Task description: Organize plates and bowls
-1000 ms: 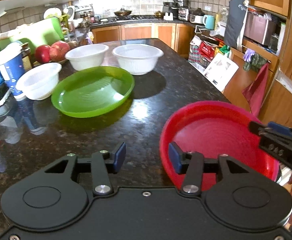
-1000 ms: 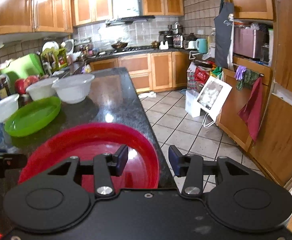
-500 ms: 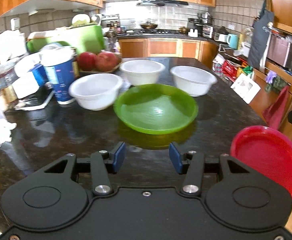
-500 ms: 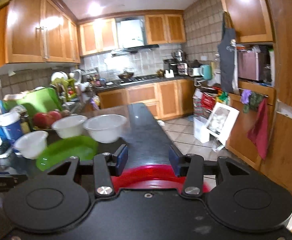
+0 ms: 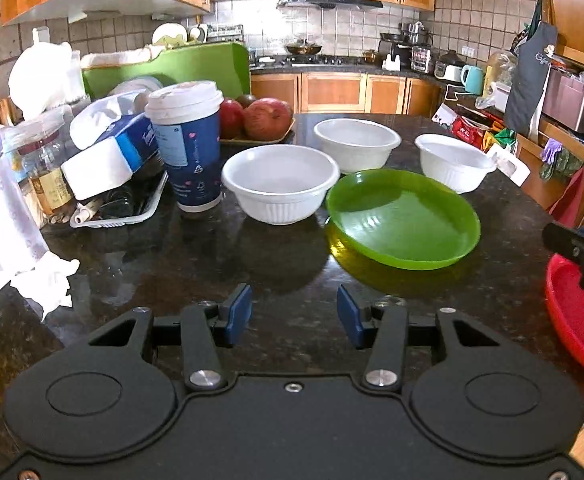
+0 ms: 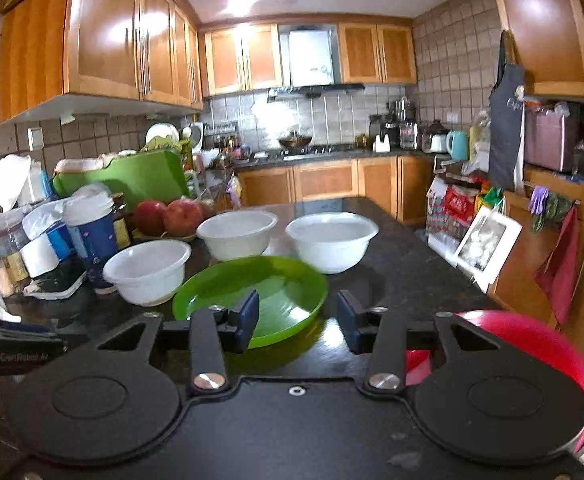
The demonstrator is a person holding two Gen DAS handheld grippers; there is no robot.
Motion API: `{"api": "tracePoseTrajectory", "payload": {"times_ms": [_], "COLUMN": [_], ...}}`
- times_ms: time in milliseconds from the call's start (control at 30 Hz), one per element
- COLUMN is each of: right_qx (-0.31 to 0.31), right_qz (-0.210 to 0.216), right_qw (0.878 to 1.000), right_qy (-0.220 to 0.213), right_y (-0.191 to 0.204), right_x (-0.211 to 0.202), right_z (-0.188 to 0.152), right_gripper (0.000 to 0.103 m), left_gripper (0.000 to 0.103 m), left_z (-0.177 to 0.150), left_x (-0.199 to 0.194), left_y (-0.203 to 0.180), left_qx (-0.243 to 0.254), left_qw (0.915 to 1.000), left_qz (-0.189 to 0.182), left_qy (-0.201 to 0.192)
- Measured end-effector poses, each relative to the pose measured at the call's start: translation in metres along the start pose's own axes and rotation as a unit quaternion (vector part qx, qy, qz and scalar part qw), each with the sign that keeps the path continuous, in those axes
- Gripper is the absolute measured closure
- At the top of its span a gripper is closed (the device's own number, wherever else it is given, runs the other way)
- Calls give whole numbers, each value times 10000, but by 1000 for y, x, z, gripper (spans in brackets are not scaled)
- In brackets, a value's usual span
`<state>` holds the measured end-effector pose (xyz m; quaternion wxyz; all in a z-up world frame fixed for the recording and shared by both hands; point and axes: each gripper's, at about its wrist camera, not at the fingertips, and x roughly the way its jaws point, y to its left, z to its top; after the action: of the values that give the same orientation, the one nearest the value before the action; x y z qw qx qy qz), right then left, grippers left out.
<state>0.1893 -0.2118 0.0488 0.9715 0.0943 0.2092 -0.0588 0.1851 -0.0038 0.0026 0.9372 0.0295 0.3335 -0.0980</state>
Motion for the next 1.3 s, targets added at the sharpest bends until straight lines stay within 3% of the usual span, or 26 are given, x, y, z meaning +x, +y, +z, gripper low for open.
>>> {"api": "tracePoseTrajectory", "payload": {"times_ms": [167, 467, 1000, 1300], "right_qx": [112, 63, 63, 14], "right_qz": [-63, -284, -481, -469], "right_qw": [9997, 9985, 9885, 9852], "right_qy": [220, 474, 1433, 1648], "right_y": [6, -5, -28, -25], "right_x": [22, 87, 172, 190], "right_z": [5, 26, 41, 41], "right_gripper": [65, 71, 74, 74], "left_gripper": [52, 56, 60, 60], "left_z": [9, 38, 56, 58], "left_x": [15, 54, 124, 137], "left_y": [7, -10, -36, -39], "left_qx": [10, 37, 187, 202], "left_qw": [9999, 10000, 9952, 9942], "left_qz": [-106, 15, -41, -75], "left_qy": [58, 45, 955, 1049]}}
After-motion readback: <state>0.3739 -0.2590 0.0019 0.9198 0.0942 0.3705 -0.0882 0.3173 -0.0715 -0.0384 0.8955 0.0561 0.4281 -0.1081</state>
